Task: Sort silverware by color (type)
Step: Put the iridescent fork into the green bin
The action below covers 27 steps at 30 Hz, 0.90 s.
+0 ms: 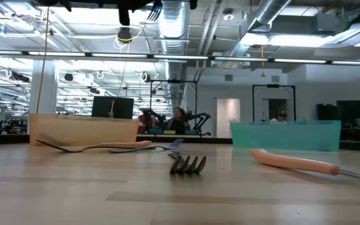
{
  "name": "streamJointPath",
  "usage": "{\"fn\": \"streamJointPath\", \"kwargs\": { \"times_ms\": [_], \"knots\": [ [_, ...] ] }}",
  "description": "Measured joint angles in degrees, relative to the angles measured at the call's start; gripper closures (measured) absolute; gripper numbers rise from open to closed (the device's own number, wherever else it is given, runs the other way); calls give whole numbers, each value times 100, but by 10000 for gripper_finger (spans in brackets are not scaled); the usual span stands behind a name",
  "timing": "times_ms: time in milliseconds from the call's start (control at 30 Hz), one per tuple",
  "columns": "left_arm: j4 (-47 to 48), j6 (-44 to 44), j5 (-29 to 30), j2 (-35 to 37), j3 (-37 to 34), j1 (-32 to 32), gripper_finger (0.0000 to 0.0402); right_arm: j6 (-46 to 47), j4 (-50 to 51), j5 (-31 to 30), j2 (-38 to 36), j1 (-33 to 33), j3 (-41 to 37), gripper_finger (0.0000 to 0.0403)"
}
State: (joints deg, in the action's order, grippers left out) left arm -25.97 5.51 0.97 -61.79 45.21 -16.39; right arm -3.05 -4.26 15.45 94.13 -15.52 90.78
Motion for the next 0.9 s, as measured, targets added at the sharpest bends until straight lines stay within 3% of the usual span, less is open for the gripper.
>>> {"fn": "streamJointPath", "kwargs": {
  "times_ms": [200,367,733,900],
  "knots": [
    [362,209,461,205,0,3,335,118,-54,-283,-53,-211,6,383],
    [758,228,609,491,0,1,329,170,527,-785,-85,-480,229,383],
    [1942,283,1582,1022,0,1,329,-262,2833,-2120,-101,-910,827,383],
    [2341,426,1640,1114,0,1,329,-206,4198,-2816,-98,-1056,870,383]
  ]
}}
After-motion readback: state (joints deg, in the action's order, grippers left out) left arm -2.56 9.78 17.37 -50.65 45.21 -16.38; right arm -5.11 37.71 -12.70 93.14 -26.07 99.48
